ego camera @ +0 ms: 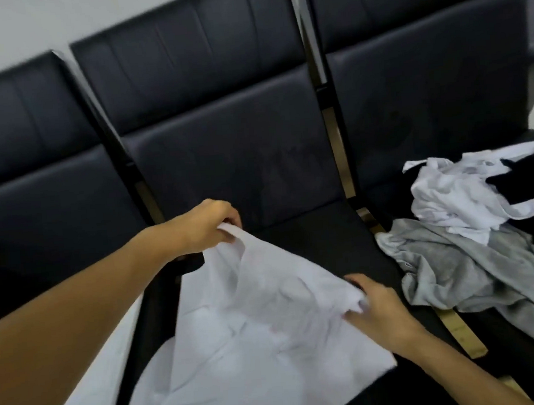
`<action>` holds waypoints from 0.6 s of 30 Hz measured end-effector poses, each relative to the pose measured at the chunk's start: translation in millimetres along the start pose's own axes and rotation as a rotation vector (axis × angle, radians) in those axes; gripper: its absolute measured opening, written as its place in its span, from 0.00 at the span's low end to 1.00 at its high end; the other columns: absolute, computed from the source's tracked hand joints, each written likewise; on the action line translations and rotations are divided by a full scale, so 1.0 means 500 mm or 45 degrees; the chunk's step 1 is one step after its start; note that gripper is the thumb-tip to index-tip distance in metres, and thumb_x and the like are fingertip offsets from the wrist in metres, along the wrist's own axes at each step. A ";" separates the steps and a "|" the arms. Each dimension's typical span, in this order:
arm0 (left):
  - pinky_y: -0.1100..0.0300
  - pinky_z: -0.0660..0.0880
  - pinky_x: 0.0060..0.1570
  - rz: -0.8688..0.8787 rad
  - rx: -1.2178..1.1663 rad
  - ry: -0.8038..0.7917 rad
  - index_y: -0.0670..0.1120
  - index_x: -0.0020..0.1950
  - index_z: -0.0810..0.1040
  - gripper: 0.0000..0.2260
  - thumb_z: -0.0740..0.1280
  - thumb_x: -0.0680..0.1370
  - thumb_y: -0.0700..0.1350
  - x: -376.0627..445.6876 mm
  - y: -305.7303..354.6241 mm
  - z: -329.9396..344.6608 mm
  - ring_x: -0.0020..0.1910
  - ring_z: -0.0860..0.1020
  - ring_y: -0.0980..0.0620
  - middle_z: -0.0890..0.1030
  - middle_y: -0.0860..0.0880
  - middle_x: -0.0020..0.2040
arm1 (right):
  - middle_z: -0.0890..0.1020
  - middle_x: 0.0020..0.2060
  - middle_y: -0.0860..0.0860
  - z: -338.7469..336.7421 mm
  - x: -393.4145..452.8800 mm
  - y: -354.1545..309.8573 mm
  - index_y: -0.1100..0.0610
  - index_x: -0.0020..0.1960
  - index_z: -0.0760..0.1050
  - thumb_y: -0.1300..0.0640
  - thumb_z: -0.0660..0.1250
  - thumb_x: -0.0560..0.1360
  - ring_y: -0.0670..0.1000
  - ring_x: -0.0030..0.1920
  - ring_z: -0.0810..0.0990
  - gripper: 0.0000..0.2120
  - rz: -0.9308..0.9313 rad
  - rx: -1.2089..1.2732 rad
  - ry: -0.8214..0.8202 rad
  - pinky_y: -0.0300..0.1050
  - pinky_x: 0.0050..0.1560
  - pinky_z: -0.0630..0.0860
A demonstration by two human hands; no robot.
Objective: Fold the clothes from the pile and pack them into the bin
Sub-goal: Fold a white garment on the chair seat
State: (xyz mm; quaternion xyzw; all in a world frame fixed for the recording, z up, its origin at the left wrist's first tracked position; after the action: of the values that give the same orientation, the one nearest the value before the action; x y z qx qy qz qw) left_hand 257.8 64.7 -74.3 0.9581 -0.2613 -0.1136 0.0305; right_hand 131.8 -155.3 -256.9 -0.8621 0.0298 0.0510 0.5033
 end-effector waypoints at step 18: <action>0.66 0.78 0.37 -0.390 -0.527 0.754 0.52 0.45 0.87 0.13 0.66 0.80 0.37 -0.613 -0.072 -0.376 0.41 0.84 0.54 0.86 0.53 0.41 | 0.83 0.53 0.52 -0.433 -0.218 -0.708 0.54 0.58 0.80 0.64 0.64 0.77 0.59 0.51 0.81 0.13 -1.042 -0.994 0.605 0.50 0.47 0.74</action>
State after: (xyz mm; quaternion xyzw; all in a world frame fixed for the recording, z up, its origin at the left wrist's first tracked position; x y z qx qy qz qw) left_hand 62.9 251.2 166.2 0.9509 -0.0669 0.1142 0.2799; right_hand 72.4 -169.8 167.6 -0.9121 -0.2131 -0.3330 0.1086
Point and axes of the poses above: each hand's wrist, its own x-axis towards the middle knuckle, its own z-axis out of the palm, y = z × x, the point moved 8 cm from there along x, towards the middle knuckle
